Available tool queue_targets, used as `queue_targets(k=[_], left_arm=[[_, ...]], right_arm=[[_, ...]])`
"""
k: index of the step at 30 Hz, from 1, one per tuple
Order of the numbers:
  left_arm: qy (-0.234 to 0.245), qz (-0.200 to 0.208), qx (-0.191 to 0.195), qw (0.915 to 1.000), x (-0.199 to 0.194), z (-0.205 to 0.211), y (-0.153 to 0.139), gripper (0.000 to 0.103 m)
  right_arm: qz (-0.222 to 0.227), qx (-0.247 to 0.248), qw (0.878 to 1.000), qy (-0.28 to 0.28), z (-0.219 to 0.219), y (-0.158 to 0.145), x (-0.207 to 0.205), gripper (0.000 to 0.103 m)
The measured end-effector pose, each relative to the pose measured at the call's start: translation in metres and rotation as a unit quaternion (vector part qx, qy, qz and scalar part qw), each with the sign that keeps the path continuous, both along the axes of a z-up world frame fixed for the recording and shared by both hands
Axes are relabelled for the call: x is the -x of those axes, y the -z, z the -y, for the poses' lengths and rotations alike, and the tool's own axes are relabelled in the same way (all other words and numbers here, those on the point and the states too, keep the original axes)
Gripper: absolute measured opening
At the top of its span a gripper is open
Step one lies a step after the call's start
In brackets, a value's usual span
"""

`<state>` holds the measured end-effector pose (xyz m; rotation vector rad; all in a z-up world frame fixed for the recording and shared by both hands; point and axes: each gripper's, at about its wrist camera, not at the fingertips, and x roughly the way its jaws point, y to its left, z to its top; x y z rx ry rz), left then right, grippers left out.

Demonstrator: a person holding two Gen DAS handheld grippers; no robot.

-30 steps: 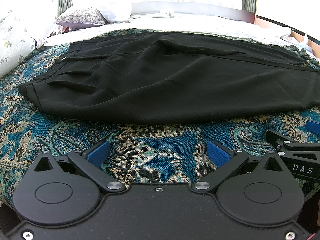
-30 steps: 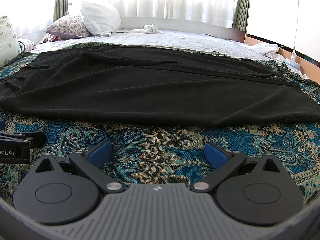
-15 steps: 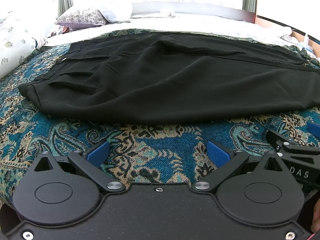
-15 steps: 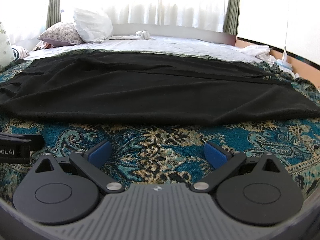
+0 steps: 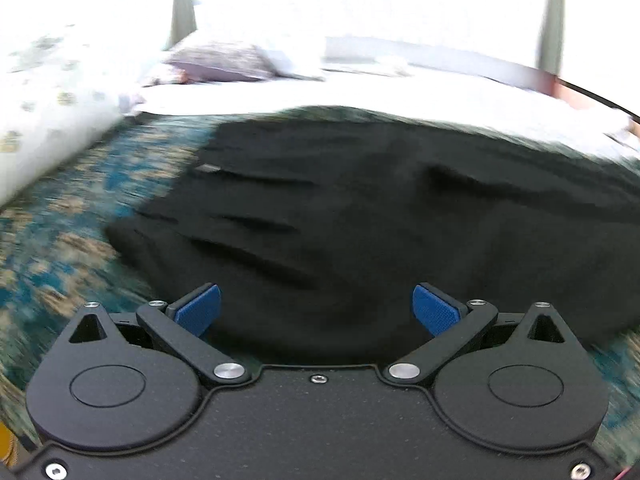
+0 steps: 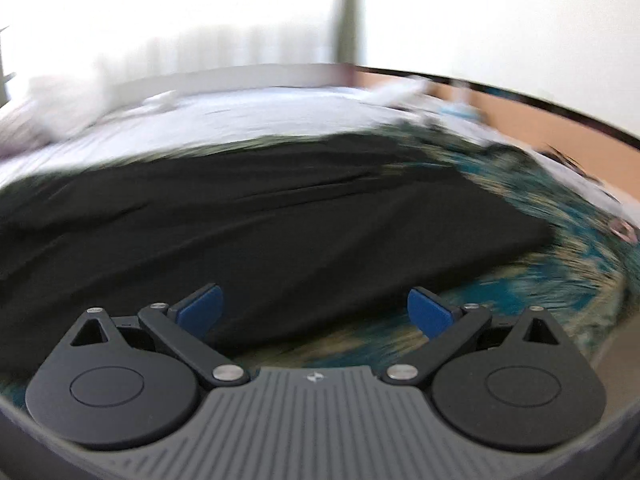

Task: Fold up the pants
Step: 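Grasp the trouser waistband with the left gripper while the right gripper grasps a leg hem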

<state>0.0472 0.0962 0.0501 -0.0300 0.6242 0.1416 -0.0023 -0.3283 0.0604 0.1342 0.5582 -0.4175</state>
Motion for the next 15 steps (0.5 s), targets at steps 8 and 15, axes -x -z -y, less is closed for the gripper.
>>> queue_targets(k=[8, 15], left_arm=[[-0.124, -0.029, 0.044, 0.9909, -0.047, -0.076, 0.011, 0.103], [-0.156, -0.043, 0.055, 0.9853, -0.065, -0.088, 0.028, 0.103]], right_arm=[[0.010, -0.054, 0.985, 0.165, 0.131, 0.002, -0.018, 0.101], [0.002, -0.082, 0.975, 0.205, 0.181, 0.028, -0.037, 0.091]])
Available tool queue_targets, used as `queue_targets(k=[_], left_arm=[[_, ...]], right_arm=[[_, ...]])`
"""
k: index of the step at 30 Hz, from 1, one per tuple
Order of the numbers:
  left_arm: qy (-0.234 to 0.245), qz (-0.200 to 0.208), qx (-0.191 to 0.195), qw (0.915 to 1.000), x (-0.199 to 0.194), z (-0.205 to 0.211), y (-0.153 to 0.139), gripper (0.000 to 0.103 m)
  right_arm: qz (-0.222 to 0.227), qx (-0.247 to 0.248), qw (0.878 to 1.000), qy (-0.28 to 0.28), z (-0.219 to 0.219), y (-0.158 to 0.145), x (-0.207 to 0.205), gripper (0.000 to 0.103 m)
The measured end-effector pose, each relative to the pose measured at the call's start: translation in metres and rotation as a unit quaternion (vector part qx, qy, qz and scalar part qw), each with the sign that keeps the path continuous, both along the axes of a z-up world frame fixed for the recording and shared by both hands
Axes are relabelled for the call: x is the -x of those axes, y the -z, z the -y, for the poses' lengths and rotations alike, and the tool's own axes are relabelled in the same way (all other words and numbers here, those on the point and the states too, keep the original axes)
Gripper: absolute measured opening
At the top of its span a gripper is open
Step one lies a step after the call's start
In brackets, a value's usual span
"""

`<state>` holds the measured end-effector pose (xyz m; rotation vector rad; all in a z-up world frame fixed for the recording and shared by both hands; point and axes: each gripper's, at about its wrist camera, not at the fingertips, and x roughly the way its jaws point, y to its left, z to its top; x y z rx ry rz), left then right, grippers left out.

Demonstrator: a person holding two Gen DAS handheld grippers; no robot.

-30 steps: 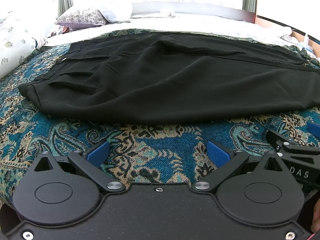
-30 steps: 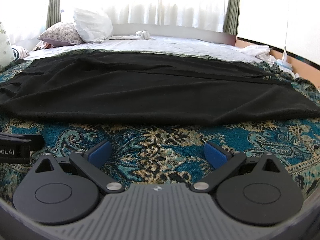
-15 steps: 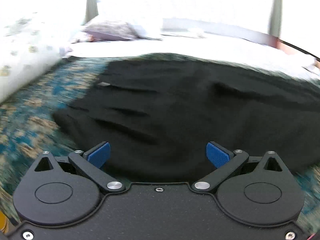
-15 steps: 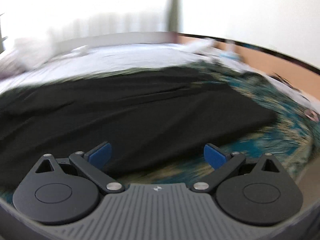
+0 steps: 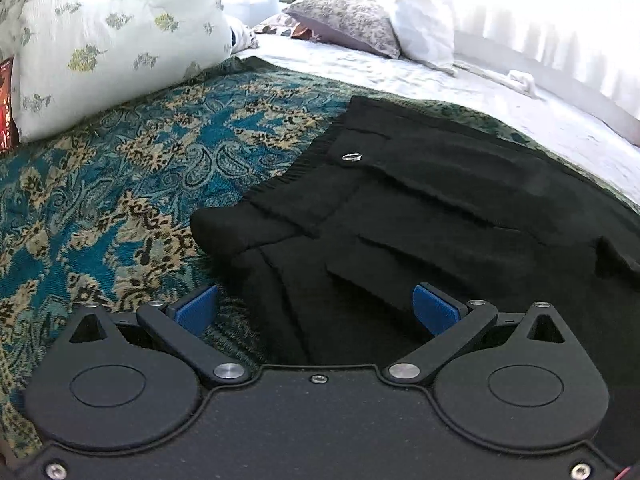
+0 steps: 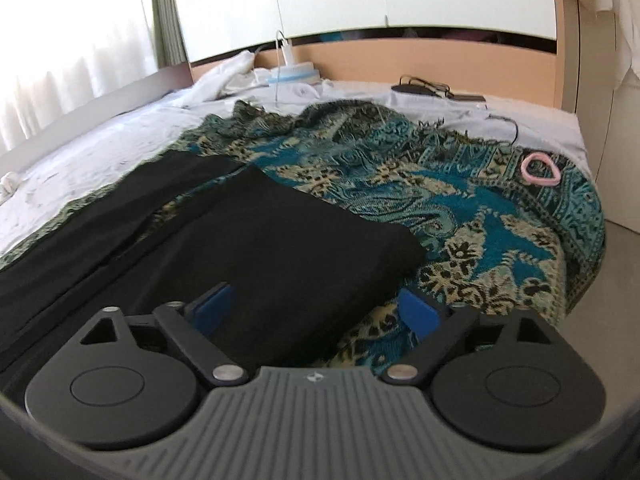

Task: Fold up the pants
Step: 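Grasp the trouser waistband with the left gripper while the right gripper grasps a leg hem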

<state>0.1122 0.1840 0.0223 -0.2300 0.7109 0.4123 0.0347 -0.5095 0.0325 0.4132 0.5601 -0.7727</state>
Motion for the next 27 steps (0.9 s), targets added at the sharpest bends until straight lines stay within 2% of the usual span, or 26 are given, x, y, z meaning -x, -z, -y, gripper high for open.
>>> queue_targets(k=[4, 6, 7, 10, 12, 13, 15, 18, 22, 27], left_arm=[[-0.015, -0.012, -0.005, 0.9998, -0.008, 0.001, 0.005, 0.102], [-0.026, -0.009, -0.007, 0.9996, -0.011, 0.000, 0.008, 0.094], [-0.031, -0.008, -0.008, 0.9995, -0.012, 0.001, 0.009, 0.092], [-0.040, 0.000, -0.031, 0.9987, -0.012, 0.006, 0.007, 0.071], [-0.035, 0.002, -0.045, 0.9984, -0.011, 0.010, 0.004, 0.049], [-0.034, 0.003, -0.057, 0.9978, -0.010, 0.012, 0.003, 0.043], [-0.031, 0.000, -0.077, 0.9966, -0.008, 0.015, 0.000, 0.028], [-0.019, 0.003, -0.081, 0.9965, -0.005, 0.017, -0.004, 0.016], [-0.024, -0.002, -0.094, 0.9953, -0.004, 0.019, -0.006, 0.014], [-0.021, -0.014, -0.092, 0.9955, -0.005, 0.017, -0.003, 0.015]], right_arm=[[0.009, -0.007, 1.000, -0.006, 0.006, 0.007, -0.001, 0.078], [0.014, -0.007, 1.000, -0.015, 0.007, 0.005, -0.001, 0.064], [0.013, -0.006, 1.000, -0.015, 0.007, 0.005, -0.002, 0.061], [0.018, -0.003, 1.000, -0.017, 0.008, 0.004, 0.000, 0.042], [0.031, -0.014, 0.999, -0.023, 0.011, 0.003, 0.004, 0.019], [0.037, -0.019, 0.999, -0.026, 0.012, 0.003, 0.006, 0.015], [0.043, -0.020, 0.998, -0.030, 0.012, 0.002, 0.008, 0.012], [0.049, -0.010, 0.998, -0.030, 0.010, -0.001, 0.011, 0.009], [0.058, 0.004, 0.998, -0.009, 0.009, -0.007, 0.020, 0.009], [0.038, 0.013, 0.999, 0.020, 0.014, -0.004, 0.027, 0.009]])
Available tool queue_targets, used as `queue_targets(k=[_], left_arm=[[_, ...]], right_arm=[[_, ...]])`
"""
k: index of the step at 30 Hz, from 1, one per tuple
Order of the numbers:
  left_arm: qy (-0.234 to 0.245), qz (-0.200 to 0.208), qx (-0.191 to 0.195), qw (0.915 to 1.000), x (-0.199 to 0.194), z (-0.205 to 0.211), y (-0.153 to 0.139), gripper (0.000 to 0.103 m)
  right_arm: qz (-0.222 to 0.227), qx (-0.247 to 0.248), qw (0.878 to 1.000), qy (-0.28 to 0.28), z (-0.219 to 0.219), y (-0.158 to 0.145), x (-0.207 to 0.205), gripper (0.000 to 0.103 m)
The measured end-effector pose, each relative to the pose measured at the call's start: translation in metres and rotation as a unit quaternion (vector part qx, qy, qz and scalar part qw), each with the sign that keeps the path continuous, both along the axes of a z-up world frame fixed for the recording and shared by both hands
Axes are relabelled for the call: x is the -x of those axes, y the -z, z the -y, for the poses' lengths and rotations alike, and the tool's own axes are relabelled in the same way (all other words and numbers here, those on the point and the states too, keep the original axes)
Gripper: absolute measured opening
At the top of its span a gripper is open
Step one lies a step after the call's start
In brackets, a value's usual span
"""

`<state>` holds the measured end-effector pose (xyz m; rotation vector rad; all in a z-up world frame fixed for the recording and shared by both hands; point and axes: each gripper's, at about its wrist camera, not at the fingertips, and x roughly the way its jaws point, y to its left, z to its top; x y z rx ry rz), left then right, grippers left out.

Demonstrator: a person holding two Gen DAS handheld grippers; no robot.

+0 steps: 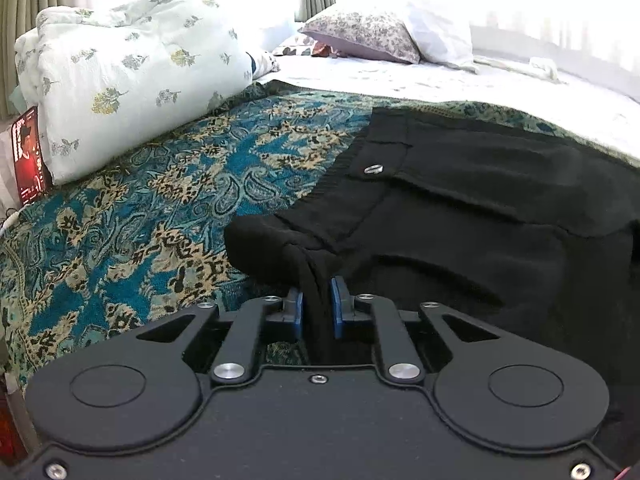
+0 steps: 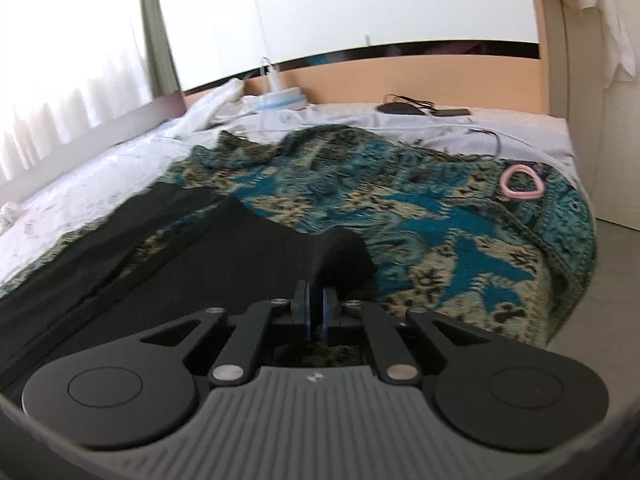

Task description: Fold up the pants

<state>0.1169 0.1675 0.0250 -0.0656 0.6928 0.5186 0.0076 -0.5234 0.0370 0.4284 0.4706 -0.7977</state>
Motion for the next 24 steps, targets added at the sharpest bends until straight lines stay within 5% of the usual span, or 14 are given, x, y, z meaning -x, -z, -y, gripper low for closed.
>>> queue_targets(k=[5, 6, 9, 11, 14, 24], left_arm=[[-0.004, -0.010, -0.010, 0.9999, -0.003, 0.006, 0.000, 0.021], [-0.007, -0.009, -0.004, 0.9999, -0.003, 0.005, -0.001, 0.027], [-0.012, -0.002, 0.004, 0.9999, -0.002, 0.004, -0.010, 0.058], [-0.005, 0.006, -0.015, 0.9999, -0.003, 0.008, -0.021, 0.065], [0.022, 0.017, -0.033, 0.9991, -0.007, 0.015, -0.039, 0.089], [0.095, 0.001, 0.021, 0.9953, -0.066, 0.039, -0.090, 0.097]], right_arm=[[-0.011, -0.008, 1.000, -0.005, 0.004, 0.004, 0.004, 0.017], [-0.011, -0.005, 1.000, -0.006, 0.002, 0.003, 0.005, 0.029], [-0.013, 0.005, 1.000, -0.013, -0.004, -0.003, 0.005, 0.034], [-0.011, 0.010, 1.000, -0.023, -0.008, -0.009, 0.004, 0.048], [-0.007, 0.014, 0.999, -0.045, -0.015, -0.022, -0.003, 0.059], [-0.004, 0.014, 0.990, -0.139, -0.043, -0.079, -0.063, 0.090]])
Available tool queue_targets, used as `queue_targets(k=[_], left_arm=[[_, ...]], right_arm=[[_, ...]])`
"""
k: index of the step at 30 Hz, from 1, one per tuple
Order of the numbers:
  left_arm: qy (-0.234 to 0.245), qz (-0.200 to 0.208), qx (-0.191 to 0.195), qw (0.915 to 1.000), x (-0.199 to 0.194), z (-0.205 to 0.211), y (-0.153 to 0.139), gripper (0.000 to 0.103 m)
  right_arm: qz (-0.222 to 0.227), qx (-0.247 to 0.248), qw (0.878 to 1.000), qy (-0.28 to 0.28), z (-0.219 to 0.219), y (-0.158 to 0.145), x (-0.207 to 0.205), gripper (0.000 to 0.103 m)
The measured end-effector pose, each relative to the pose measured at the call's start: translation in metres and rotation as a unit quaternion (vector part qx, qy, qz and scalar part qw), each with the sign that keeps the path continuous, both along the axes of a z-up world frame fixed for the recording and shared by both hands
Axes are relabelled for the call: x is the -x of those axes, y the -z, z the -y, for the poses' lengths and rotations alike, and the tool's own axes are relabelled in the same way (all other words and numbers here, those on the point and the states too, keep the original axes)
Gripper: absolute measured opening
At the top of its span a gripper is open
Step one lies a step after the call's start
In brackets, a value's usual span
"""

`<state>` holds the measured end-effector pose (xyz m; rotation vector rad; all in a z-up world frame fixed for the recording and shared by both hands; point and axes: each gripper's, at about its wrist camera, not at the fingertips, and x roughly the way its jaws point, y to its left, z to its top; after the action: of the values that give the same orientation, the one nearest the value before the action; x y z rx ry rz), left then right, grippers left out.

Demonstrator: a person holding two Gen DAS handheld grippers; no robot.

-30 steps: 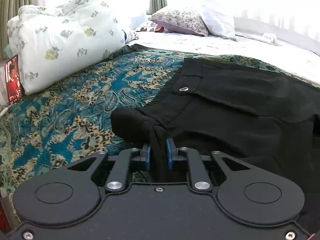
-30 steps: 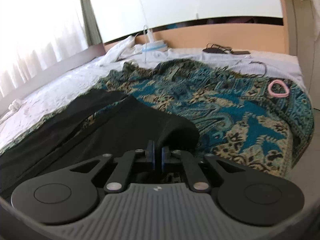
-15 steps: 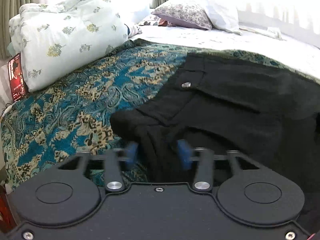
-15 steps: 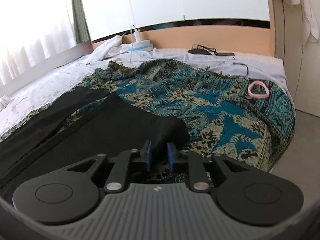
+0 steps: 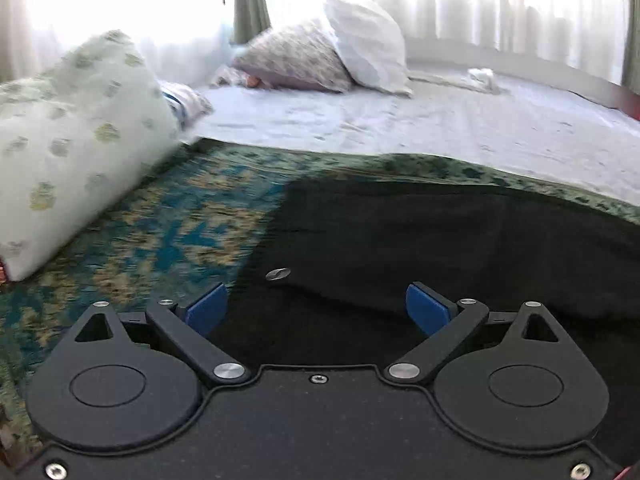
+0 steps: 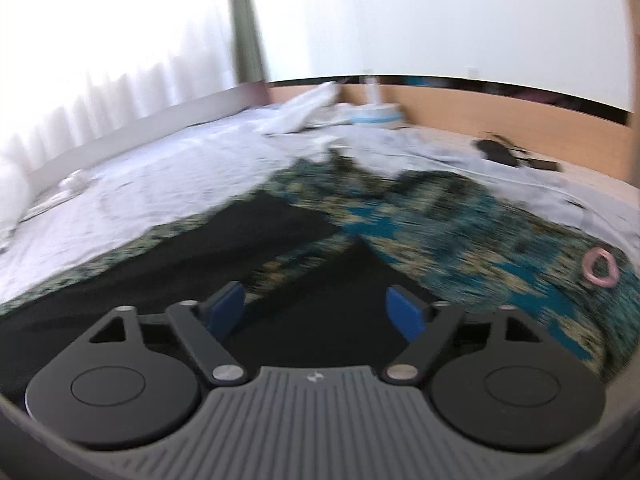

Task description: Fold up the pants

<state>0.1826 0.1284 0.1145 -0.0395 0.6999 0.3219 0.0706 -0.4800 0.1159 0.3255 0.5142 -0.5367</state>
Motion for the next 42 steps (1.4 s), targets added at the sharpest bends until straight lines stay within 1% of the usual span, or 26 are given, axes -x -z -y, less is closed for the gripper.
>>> queue_targets(k=[2, 4, 6, 9, 12, 15, 17, 18, 19, 22, 23, 25, 26, 28, 32, 33, 36, 40, 42], left_arm=[[0.004, -0.015, 0.022, 0.9996, -0.022, 0.003, -0.004, 0.097], [-0.001, -0.022, 0.037, 0.9991, -0.046, 0.005, -0.004, 0.099], [-0.020, -0.016, 0.044, 0.9987, -0.070, 0.006, -0.004, 0.102], [-0.039, -0.006, 0.056, 0.9977, -0.102, 0.006, 0.000, 0.102], [-0.051, -0.007, 0.075, 0.9958, -0.140, 0.003, 0.006, 0.103], [-0.074, -0.019, 0.094, 0.9926, -0.180, -0.002, 0.018, 0.103], [-0.098, -0.029, 0.098, 0.9900, -0.202, -0.005, 0.030, 0.103], [-0.112, -0.035, 0.098, 0.9883, -0.212, -0.007, 0.036, 0.103], [-0.128, -0.041, 0.097, 0.9862, -0.223, -0.009, 0.043, 0.103], [-0.166, -0.062, 0.107, 0.9784, -0.247, -0.016, 0.064, 0.103], [-0.179, -0.066, 0.119, 0.9745, -0.253, -0.020, 0.071, 0.103], [-0.207, -0.067, 0.154, 0.9638, -0.264, -0.027, 0.085, 0.103], [-0.222, -0.061, 0.159, 0.9600, -0.267, -0.029, 0.089, 0.103], [-0.247, -0.040, 0.135, 0.9588, -0.272, -0.025, 0.093, 0.103], [-0.258, -0.052, 0.092, 0.9603, -0.293, -0.015, 0.101, 0.103], [-0.263, -0.052, 0.087, 0.9595, -0.297, -0.013, 0.103, 0.103], [-0.278, -0.050, 0.078, 0.9562, -0.305, -0.010, 0.108, 0.103], [-0.276, -0.044, 0.058, 0.9585, -0.307, -0.003, 0.111, 0.103], [-0.272, -0.041, 0.054, 0.9599, -0.306, -0.002, 0.112, 0.103]], right_arm=[[-0.004, -0.006, 1.000, -0.020, -0.008, -0.010, -0.020, 0.091], [-0.011, -0.009, 0.999, -0.039, -0.018, -0.019, -0.045, 0.092], [-0.016, -0.015, 0.998, -0.053, -0.026, -0.023, -0.071, 0.092], [-0.017, -0.030, 0.998, -0.059, -0.036, -0.024, -0.114, 0.092], [-0.026, -0.032, 0.998, -0.047, -0.046, -0.017, -0.161, 0.096], [-0.058, -0.011, 0.998, -0.034, -0.058, -0.003, -0.212, 0.096], [-0.080, 0.002, 0.997, -0.019, -0.064, 0.011, -0.245, 0.099], [-0.089, 0.006, 0.996, -0.011, -0.067, 0.018, -0.259, 0.102], [-0.095, 0.008, 0.995, -0.003, -0.069, 0.026, -0.272, 0.103], [-0.114, 0.003, 0.993, 0.017, -0.072, 0.050, -0.302, 0.103], [-0.122, 0.002, 0.992, 0.023, -0.072, 0.058, -0.311, 0.103], [-0.132, 0.002, 0.991, 0.032, -0.073, 0.070, -0.327, 0.103], [-0.136, 0.003, 0.990, 0.036, -0.074, 0.075, -0.333, 0.103], [-0.143, 0.004, 0.989, 0.041, -0.072, 0.084, -0.344, 0.103], [-0.158, -0.006, 0.986, 0.053, -0.068, 0.101, -0.359, 0.103], [-0.159, -0.007, 0.986, 0.056, -0.067, 0.104, -0.361, 0.103], [-0.154, 0.009, 0.986, 0.059, -0.069, 0.108, -0.365, 0.103], [-0.161, 0.022, 0.985, 0.056, -0.071, 0.113, -0.370, 0.103], [-0.161, 0.026, 0.985, 0.054, -0.072, 0.114, -0.371, 0.103]])
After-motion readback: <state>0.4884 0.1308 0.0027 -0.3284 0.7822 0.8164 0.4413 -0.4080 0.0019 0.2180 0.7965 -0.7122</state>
